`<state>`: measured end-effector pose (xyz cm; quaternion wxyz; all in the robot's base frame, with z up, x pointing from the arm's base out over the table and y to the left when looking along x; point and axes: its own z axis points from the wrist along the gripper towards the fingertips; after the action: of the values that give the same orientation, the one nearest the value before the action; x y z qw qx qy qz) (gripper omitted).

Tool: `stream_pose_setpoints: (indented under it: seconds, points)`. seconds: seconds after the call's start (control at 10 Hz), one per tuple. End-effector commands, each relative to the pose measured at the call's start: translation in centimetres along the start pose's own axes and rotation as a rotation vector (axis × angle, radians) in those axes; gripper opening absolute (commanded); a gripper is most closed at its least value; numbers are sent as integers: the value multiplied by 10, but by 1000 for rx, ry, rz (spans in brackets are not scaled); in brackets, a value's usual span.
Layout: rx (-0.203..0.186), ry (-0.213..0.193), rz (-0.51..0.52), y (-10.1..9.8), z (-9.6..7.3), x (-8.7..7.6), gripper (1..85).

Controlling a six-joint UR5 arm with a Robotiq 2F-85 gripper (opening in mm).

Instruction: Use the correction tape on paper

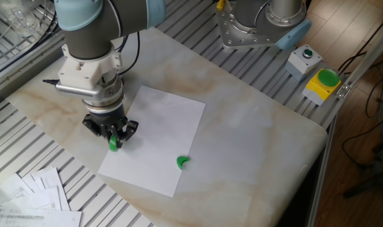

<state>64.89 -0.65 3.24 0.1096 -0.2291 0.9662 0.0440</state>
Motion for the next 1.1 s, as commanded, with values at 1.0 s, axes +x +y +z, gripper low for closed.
stream_pose_setpoints:
  seconds: [1.0]
  points:
    - [60, 172, -46, -13, -29, 35, 17]
